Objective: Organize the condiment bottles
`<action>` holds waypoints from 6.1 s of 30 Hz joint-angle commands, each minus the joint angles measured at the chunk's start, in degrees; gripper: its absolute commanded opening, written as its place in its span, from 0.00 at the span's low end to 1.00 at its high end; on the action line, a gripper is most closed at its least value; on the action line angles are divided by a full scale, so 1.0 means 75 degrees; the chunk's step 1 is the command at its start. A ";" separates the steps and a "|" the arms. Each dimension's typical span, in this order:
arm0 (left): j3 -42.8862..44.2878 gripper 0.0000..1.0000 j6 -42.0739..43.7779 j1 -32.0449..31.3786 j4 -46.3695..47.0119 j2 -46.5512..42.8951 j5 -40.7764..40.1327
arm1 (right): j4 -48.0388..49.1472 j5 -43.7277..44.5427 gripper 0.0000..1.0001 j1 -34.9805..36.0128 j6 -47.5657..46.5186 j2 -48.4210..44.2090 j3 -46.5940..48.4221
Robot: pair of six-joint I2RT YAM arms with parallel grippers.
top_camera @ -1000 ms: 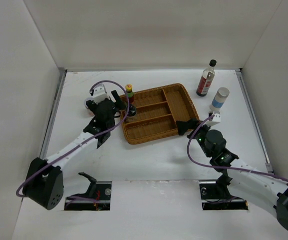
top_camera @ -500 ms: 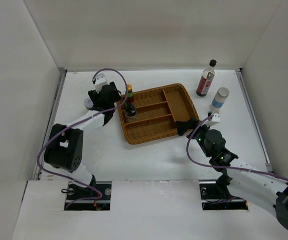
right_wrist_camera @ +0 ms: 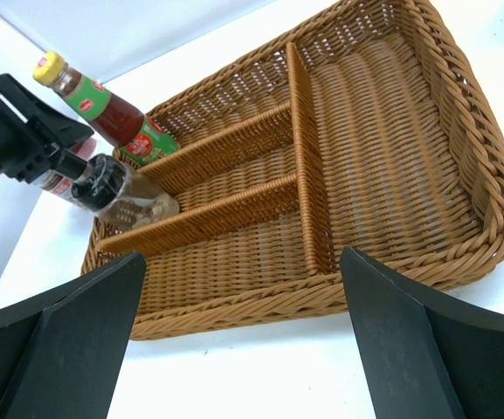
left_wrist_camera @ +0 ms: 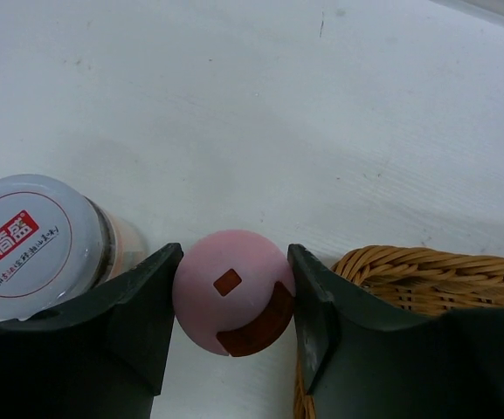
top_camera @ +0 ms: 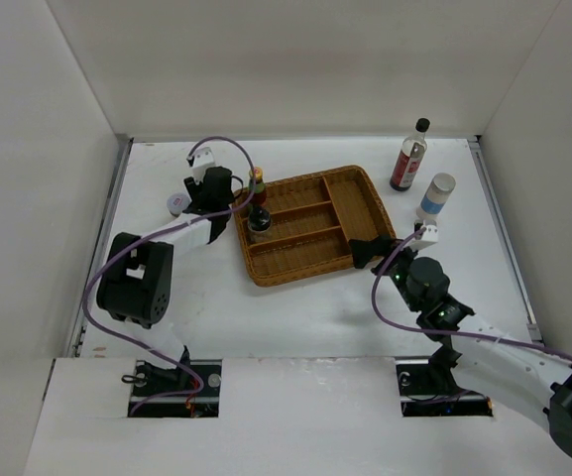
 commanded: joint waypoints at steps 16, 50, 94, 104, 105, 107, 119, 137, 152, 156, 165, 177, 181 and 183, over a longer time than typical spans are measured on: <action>-0.1478 0.32 0.0161 -0.2105 -0.0218 -0.5794 -0.1335 | 0.0488 0.0254 0.74 0.0001 0.0113 -0.0776 0.0072; 0.2309 0.32 0.0337 -0.4170 0.0919 0.1599 0.0213 | -0.0461 0.0841 0.75 -0.0948 0.0593 -0.1574 -0.0151; -0.0411 0.94 -0.1339 0.1102 -0.0898 -0.1495 0.0025 | -0.0180 0.0489 0.89 -0.0948 0.0734 -0.0871 -0.0058; 0.0036 0.88 -0.1304 0.1572 -0.0758 -0.0393 0.0212 | -0.0133 0.0466 0.91 -0.0925 0.0710 -0.1057 -0.0104; 0.0036 0.88 -0.1304 0.1572 -0.0723 -0.0311 0.0305 | -0.0133 0.0466 0.91 -0.0925 0.0710 -0.1105 -0.0139; 0.0013 0.84 -0.1315 0.1572 -0.0687 -0.0205 0.0388 | -0.0133 0.0384 0.91 -0.1006 0.0734 -0.1128 -0.0151; -0.1369 0.36 -0.1234 0.0882 0.0028 -0.2205 -0.0419 | -0.0133 0.0396 0.91 -0.0960 0.0699 -0.1117 -0.0128; -0.2355 0.33 -0.1408 -0.3652 -0.3688 -0.6720 -0.0865 | -0.0297 0.0466 0.91 -0.1007 0.0652 -0.1374 -0.0139; -0.1921 0.33 -0.0766 -0.4733 -0.0864 -0.4062 -0.0514 | -0.0204 0.0583 0.92 -0.0983 0.0570 -0.1035 -0.0104; -0.2050 0.33 -0.0542 -0.4710 -0.0664 -0.3592 -0.0421 | -0.0192 0.0583 0.92 -0.0983 0.0570 -0.0930 -0.0093; -0.2636 0.40 -0.0542 -0.4511 -0.0160 -0.2783 -0.0397 | -0.0063 0.0688 0.95 -0.1019 0.0535 -0.0555 -0.0081; -0.2940 0.87 -0.0284 -0.4545 0.0051 -0.3096 -0.0386 | -0.0507 0.1122 1.00 -0.0936 0.0101 -0.0344 0.0633; -0.3034 1.00 -0.0261 -0.4709 0.0063 -0.4291 -0.0304 | -0.0952 0.1379 1.00 -0.0936 -0.0016 0.0019 0.1359; -0.3151 1.00 -0.0261 -0.4698 0.0168 -0.4854 -0.0245 | -0.1210 0.1520 1.00 -0.0936 -0.0051 0.0300 0.1745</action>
